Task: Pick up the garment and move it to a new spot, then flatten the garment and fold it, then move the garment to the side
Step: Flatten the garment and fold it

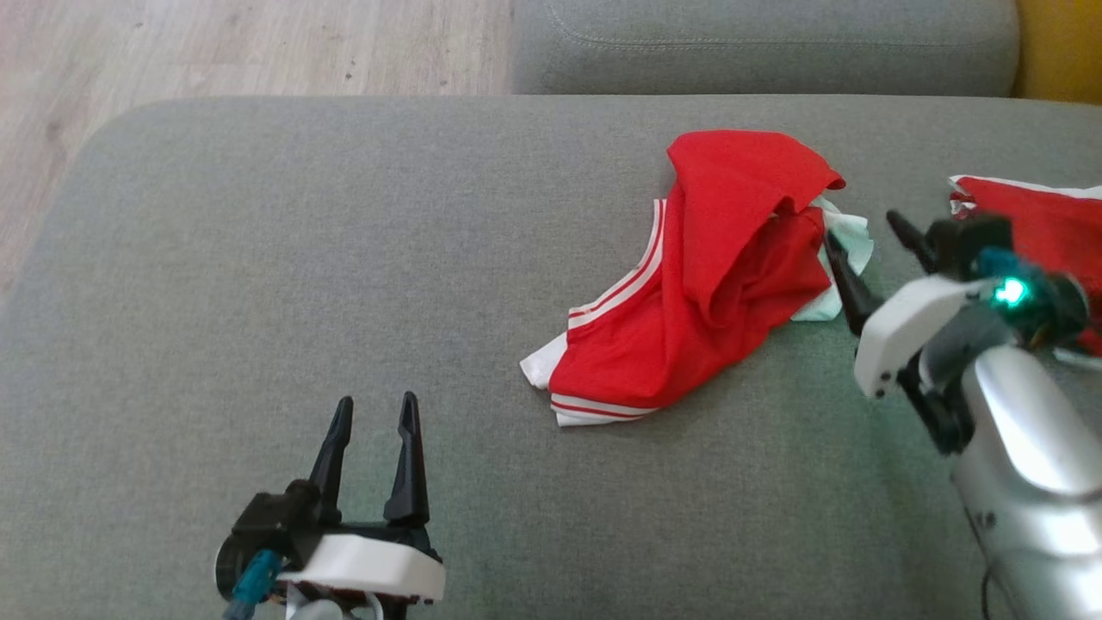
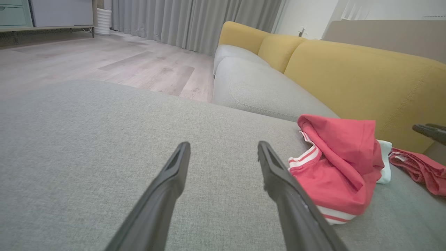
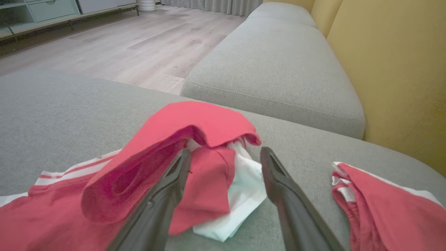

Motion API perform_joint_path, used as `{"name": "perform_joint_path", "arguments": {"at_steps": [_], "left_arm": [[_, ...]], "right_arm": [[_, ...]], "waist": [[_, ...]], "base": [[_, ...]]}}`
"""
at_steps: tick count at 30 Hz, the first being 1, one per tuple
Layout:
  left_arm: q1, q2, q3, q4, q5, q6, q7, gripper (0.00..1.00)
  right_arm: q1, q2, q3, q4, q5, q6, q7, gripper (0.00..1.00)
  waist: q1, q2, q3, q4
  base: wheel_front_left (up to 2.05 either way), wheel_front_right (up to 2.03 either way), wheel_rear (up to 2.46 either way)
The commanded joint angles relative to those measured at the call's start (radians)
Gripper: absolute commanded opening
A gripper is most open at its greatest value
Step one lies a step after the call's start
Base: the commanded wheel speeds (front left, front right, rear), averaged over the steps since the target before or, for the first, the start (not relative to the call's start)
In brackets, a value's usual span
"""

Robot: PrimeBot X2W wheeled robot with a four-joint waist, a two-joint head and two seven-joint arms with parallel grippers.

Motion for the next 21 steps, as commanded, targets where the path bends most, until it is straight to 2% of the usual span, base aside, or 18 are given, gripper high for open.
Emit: {"name": "perform_joint_path", "arguments": {"at_steps": [1,7,12,16,21], "left_arm": [[-0.017,0.011,0.033,-0.034,-0.003,0.009,0.0,1.0],[-0.015,0.013,0.027,-0.036,-0.007,0.009,0.001,1.0],[-0.023,0.012,0.025,-0.039,-0.007,0.011,0.001,1.0],[-0.028,0.012,0.025,-0.04,-0.008,0.011,0.0,1.0],[-0.034,0.009,0.021,-0.038,-0.008,0.012,-0.001,1.0]], "right_arm": [[0.016,-0.006,0.011,-0.056,0.007,0.007,0.002,1.0],[0.158,0.037,-0.026,-0.169,0.025,0.007,-0.005,1.0],[0.207,0.096,-0.008,-0.217,0.022,0.007,0.004,1.0],[0.202,0.116,0.022,-0.218,0.009,0.007,0.009,1.0],[0.153,0.119,0.031,-0.154,-0.019,0.007,-0.001,1.0]], "waist": [[0.0001,-0.0001,0.001,-0.002],[0.0001,-0.0001,0.021,0.015],[0.0001,-0.0001,0.036,0.042],[0.0001,-0.0001,0.048,0.066],[0.0001,-0.0001,0.061,0.096]], "base": [[0.0,0.0,0.0],[0.0,0.0,0.0],[0.0,0.0,0.0],[0.0,0.0,0.0],[0.0,0.0,0.0]]}}
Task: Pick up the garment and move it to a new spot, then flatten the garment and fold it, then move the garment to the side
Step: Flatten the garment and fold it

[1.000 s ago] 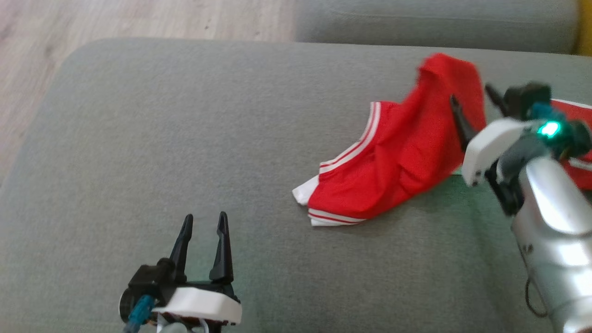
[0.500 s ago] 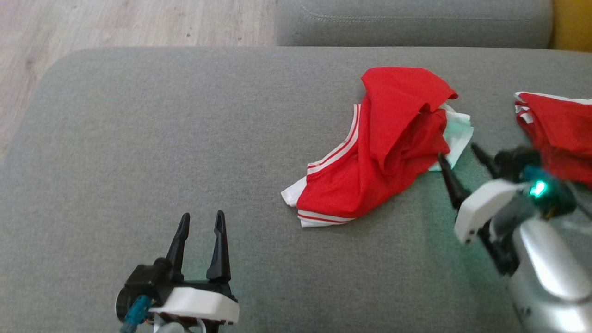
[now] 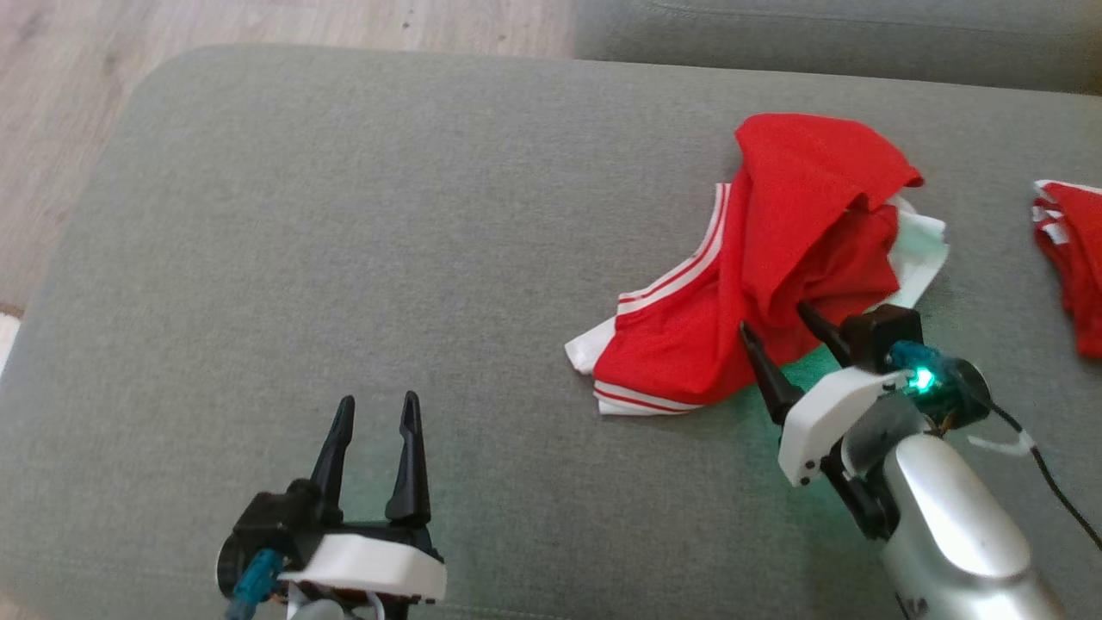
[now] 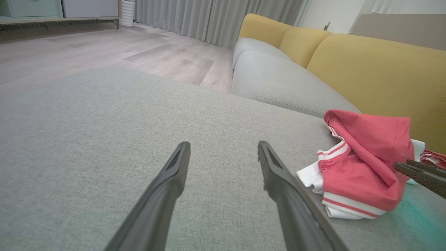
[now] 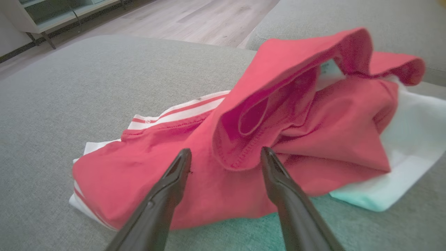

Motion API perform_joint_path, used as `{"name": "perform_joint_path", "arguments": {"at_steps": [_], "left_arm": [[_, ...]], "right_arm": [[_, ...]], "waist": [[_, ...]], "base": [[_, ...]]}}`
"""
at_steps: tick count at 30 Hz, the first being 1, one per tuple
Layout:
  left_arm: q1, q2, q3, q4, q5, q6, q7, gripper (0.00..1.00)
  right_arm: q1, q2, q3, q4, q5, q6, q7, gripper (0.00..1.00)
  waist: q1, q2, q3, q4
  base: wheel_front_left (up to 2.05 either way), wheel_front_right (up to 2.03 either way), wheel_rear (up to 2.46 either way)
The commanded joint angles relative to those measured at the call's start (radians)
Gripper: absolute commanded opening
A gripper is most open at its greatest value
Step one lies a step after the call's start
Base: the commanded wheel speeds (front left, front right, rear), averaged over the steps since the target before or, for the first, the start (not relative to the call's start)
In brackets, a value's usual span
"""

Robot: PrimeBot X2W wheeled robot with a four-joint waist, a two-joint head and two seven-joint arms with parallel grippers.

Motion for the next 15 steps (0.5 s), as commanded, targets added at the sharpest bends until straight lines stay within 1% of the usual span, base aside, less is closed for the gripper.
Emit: {"name": "perform_joint_path", "arguments": {"at_steps": [1,5,6,9,10,11,12,13,15], "left_arm": [[-0.035,0.007,0.025,-0.031,-0.005,0.006,-0.003,1.0],[-0.041,0.006,0.023,-0.026,-0.006,0.0,-0.004,1.0],[-0.041,0.006,0.023,-0.026,-0.006,0.0,-0.004,1.0],[-0.046,0.003,0.02,-0.019,-0.006,-0.003,-0.006,1.0],[-0.047,0.003,0.02,-0.018,-0.005,-0.004,-0.006,1.0],[-0.048,0.002,0.019,-0.016,-0.005,-0.004,-0.006,1.0],[-0.048,0.002,0.019,-0.014,-0.005,-0.005,-0.007,1.0],[-0.047,0.002,0.019,-0.012,-0.005,-0.005,-0.007,1.0],[-0.044,0.001,0.019,-0.007,-0.005,-0.004,-0.008,1.0]], "right_arm": [[-0.064,0.008,0.011,-0.008,-0.009,0.007,-0.017,1.0],[-0.122,0.016,-0.004,0.079,-0.035,0.007,-0.042,1.0],[-0.122,0.016,-0.004,0.079,-0.035,0.007,-0.042,1.0],[-0.169,0.023,-0.018,0.155,-0.056,0.007,-0.054,1.0],[-0.183,0.026,-0.023,0.18,-0.061,0.007,-0.057,0.96],[-0.197,0.028,-0.027,0.203,-0.064,0.007,-0.062,0.71],[-0.209,0.03,-0.029,0.223,-0.067,0.007,-0.067,0.33],[-0.221,0.032,-0.032,0.24,-0.068,0.007,-0.074,0.0],[-0.24,0.04,-0.037,0.259,-0.058,0.007,-0.096,0.0]], "waist": [[0.0,0.0,0.007,0.013],[0.0,0.0,0.017,0.031],[0.0,0.0,0.017,0.031],[0.0,0.0,0.022,0.042],[0.0,0.0,0.022,0.046],[0.0,0.0,0.022,0.048],[0.0,0.0,0.021,0.051],[0.0,0.0,0.02,0.052],[0.0,0.0,0.012,0.052]], "base": [[0.0,0.0,0.0],[0.0,0.0,0.0],[0.0,0.0,0.0],[0.0,0.0,0.0],[0.0,0.0,0.0],[0.0,0.0,0.0],[0.0,0.0,0.0],[0.0,0.0,0.0],[0.0,0.0,0.0]]}}
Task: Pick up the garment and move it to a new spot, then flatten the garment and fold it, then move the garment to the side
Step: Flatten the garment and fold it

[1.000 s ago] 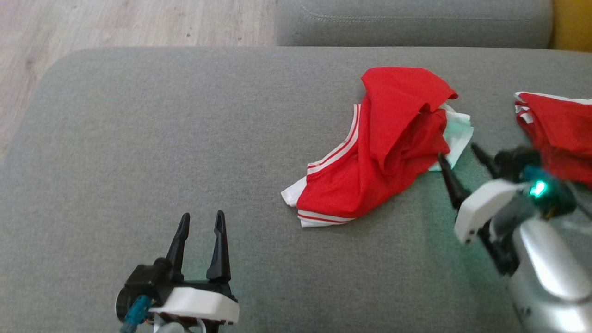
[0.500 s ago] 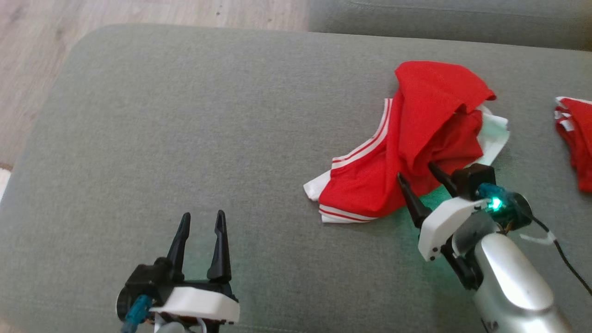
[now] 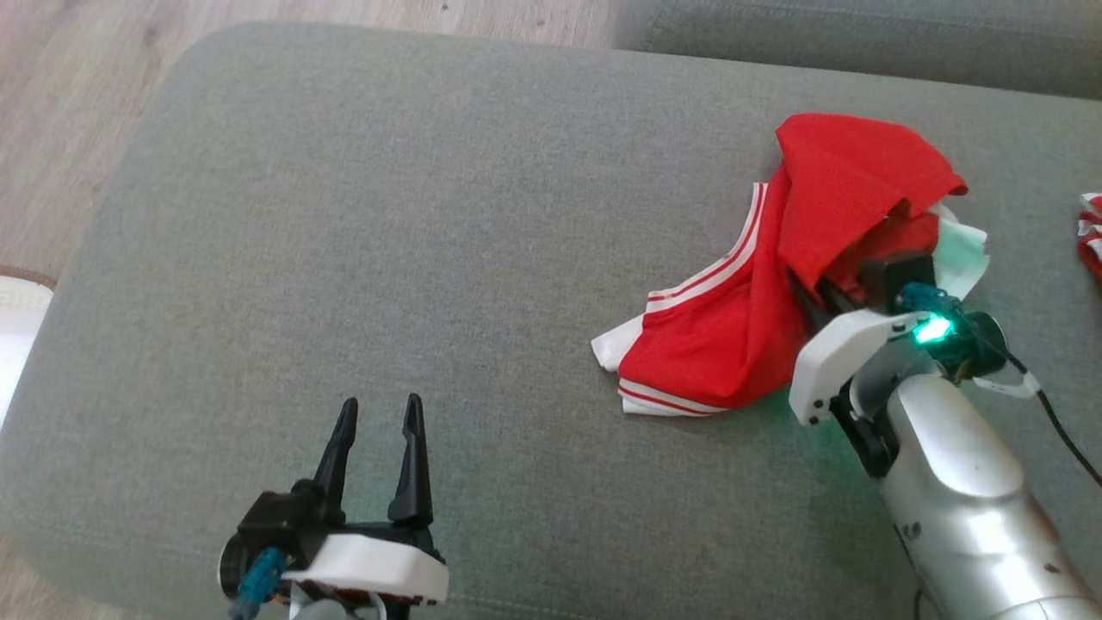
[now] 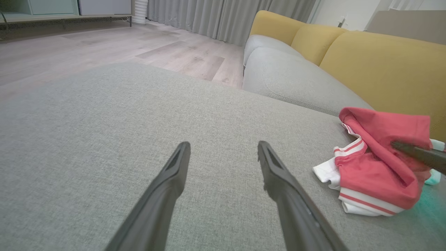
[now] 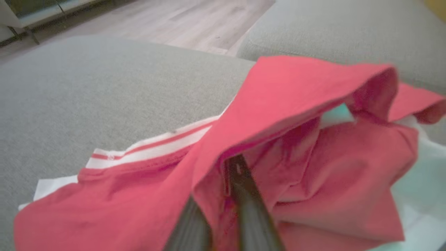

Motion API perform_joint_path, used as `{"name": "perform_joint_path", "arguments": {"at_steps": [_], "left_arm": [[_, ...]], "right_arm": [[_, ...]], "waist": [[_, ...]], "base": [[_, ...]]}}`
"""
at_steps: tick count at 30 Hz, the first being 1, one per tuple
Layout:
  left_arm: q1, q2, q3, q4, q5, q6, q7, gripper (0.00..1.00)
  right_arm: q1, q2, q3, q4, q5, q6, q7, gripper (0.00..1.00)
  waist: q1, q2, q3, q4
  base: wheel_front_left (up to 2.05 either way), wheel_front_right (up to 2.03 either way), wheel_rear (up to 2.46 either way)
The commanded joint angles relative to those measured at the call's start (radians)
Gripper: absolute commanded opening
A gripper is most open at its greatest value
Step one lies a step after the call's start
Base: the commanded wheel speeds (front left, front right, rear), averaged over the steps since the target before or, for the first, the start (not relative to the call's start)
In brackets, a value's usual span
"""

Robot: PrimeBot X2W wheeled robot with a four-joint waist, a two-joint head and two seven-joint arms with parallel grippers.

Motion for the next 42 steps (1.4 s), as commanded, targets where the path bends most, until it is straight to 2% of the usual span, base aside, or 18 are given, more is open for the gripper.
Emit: {"name": "perform_joint_path", "arguments": {"at_steps": [1,4,8,16,20,21,24,28,32,35,40,41,42], "left_arm": [[-0.034,0.003,0.027,-0.024,-0.006,-0.001,-0.007,1.0],[-0.019,0.005,0.03,-0.02,-0.008,0.002,-0.008,1.0],[-0.004,0.009,0.03,-0.018,-0.011,0.003,-0.009,1.0],[0.026,0.017,0.032,-0.027,-0.018,0.013,-0.006,1.0],[0.037,0.017,0.032,-0.034,-0.022,0.018,-0.006,1.0],[0.04,0.017,0.032,-0.036,-0.024,0.02,-0.006,1.0],[0.043,0.017,0.031,-0.041,-0.025,0.023,-0.006,1.0],[0.04,0.02,0.034,-0.047,-0.027,0.024,-0.007,1.0],[0.035,0.026,0.041,-0.052,-0.029,0.026,-0.007,1.0],[0.032,0.028,0.041,-0.054,-0.028,0.025,-0.008,1.0],[0.019,0.028,0.039,-0.053,-0.028,0.024,-0.008,1.0],[0.017,0.029,0.038,-0.052,-0.028,0.024,-0.008,1.0],[0.016,0.029,0.037,-0.051,-0.028,0.024,-0.008,1.0]], "right_arm": [[-0.043,0.02,0.012,-0.03,0.008,0.007,-0.02,0.0],[-0.058,0.031,0.025,-0.054,0.038,0.007,-0.055,0.0],[-0.061,0.038,0.063,-0.151,0.086,0.007,-0.072,0.0],[-0.019,0.011,0.078,-0.498,0.159,0.007,0.025,0.0],[0.066,0.001,0.0,-0.676,0.186,0.007,0.107,0.0],[0.135,-0.001,-0.074,-0.749,0.175,0.007,0.151,0.0],[0.268,0.014,-0.187,-0.828,0.162,0.007,0.212,0.0],[0.429,0.043,-0.315,-0.875,0.152,0.007,0.261,0.0],[0.513,0.062,-0.414,-0.858,0.132,0.007,0.266,0.0],[0.526,0.066,-0.443,-0.823,0.121,0.007,0.253,0.0],[0.519,0.07,-0.474,-0.704,0.041,0.007,0.172,0.0],[0.516,0.07,-0.477,-0.68,0.024,0.007,0.153,0.4],[0.514,0.07,-0.477,-0.658,0.005,0.007,0.135,0.94]], "waist": [[-0.0001,0.0,-0.007,-0.003],[-0.0001,0.0,-0.027,-0.018],[-0.0001,0.0,-0.062,-0.047],[-0.0001,0.0,-0.125,-0.113],[-0.0001,0.0,-0.141,-0.136],[-0.0001,0.0,-0.146,-0.142],[-0.0001,0.0,-0.145,-0.148],[-0.0001,0.0,-0.134,-0.154],[-0.0001,0.0,-0.12,-0.165],[-0.0001,0.0,-0.113,-0.168],[-0.0001,0.0,-0.103,-0.169],[-0.0001,0.0,-0.102,-0.169],[-0.0001,0.0,-0.103,-0.168]], "base": [[0.0,0.0,0.0],[0.0,0.0,0.0],[0.0,0.0,0.0],[0.0,0.0,0.0],[0.0,0.0,0.0],[0.0,0.0,0.0],[0.0,0.0,0.0],[0.0,0.0,0.0],[0.0,0.0,0.0],[0.0,0.0,0.0],[0.0,0.0,0.0],[0.0,0.0,0.0],[0.0,0.0,0.0]]}}
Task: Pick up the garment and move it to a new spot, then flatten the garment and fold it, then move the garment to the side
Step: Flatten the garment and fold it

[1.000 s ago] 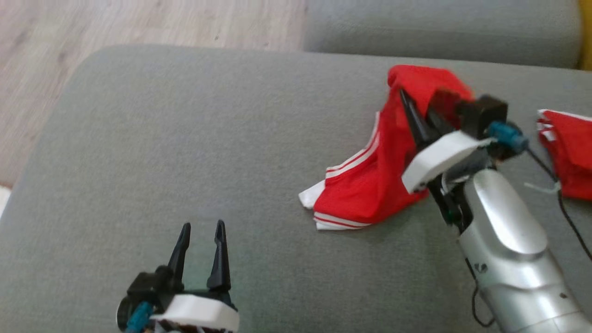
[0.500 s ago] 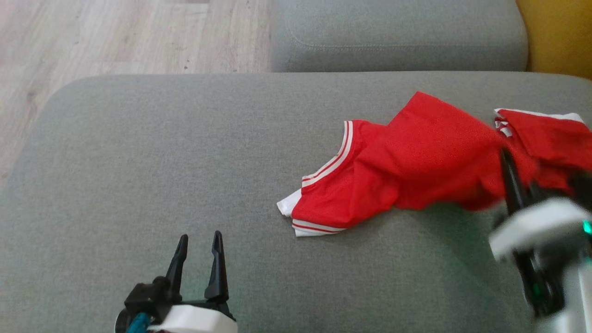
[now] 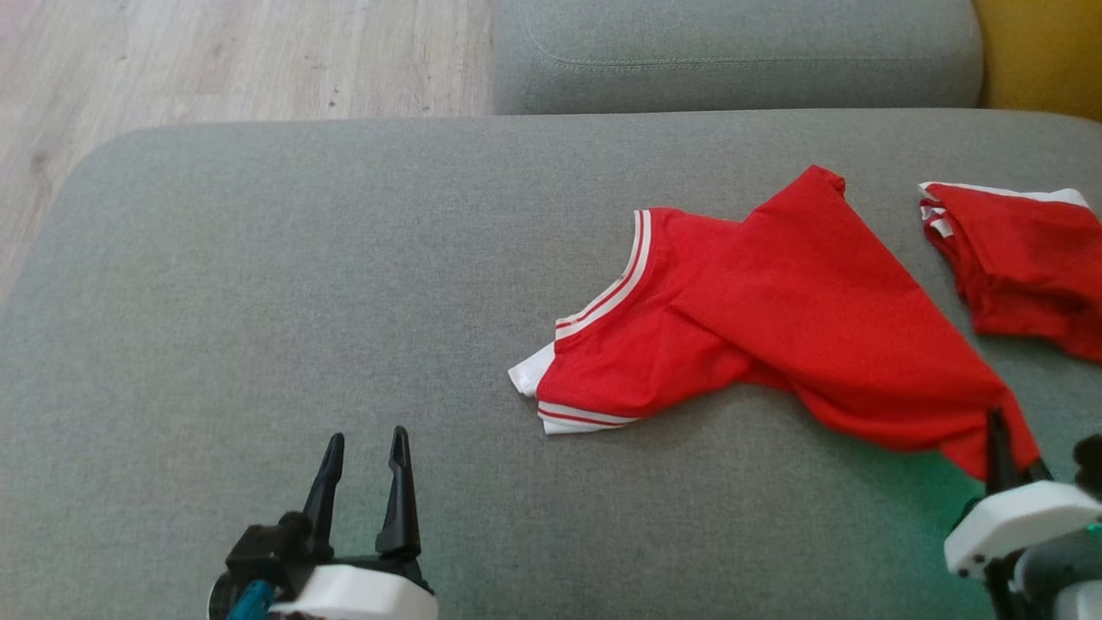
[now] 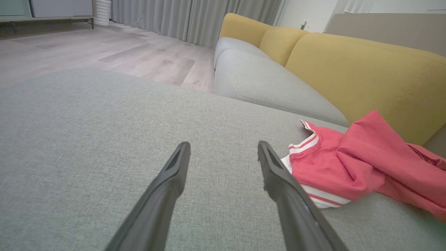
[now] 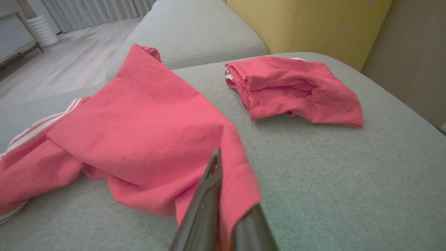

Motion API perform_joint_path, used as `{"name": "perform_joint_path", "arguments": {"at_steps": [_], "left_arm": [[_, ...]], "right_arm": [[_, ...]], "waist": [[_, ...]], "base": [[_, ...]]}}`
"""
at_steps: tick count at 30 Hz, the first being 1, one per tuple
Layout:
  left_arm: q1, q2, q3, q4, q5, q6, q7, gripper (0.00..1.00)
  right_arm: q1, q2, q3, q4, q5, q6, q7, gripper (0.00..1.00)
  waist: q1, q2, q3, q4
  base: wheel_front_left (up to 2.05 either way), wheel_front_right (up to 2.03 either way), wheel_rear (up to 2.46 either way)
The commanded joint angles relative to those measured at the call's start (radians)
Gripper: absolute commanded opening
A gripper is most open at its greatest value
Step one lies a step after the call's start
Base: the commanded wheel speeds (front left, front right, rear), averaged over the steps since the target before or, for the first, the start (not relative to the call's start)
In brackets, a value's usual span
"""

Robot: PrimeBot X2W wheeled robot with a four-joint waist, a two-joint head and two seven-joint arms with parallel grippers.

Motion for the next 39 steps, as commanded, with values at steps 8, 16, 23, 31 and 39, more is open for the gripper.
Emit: {"name": "perform_joint_path", "arguments": {"at_steps": [8,16,23,31,39], "left_arm": [[-0.039,0.015,0.031,-0.021,-0.011,0.006,-0.008,1.0],[-0.025,0.017,0.038,-0.028,-0.016,0.012,-0.01,1.0],[-0.046,0.016,0.001,-0.023,-0.004,-0.007,0.01,1.0],[-0.192,-0.019,-0.135,0.091,0.043,-0.106,0.111,1.0],[-0.33,-0.049,-0.168,0.273,0.037,-0.165,0.16,1.0]], "right_arm": [[-0.031,-0.009,0.004,0.006,-0.076,0.007,-0.08,1.0],[0.045,-0.007,0.0,-0.2,-0.102,0.007,-0.053,1.0],[0.06,-0.006,0.088,-0.351,-0.054,0.007,-0.025,1.0],[0.027,-0.006,0.214,-0.347,-0.024,0.007,-0.041,1.0],[-0.044,-0.006,0.288,-0.31,-0.02,0.007,-0.07,1.0]], "waist": [[0.0,-0.0001,-0.03,-0.001],[0.0,-0.0001,-0.058,-0.023],[0.0,-0.0001,-0.058,-0.04],[0.0,-0.0001,-0.004,-0.078],[0.0,-0.0001,0.06,-0.142]], "base": [[0.0,0.0,0.0],[0.0,0.0,0.0],[0.0,0.0,0.0],[0.0,0.0,0.0],[0.0,0.0,0.0]]}}
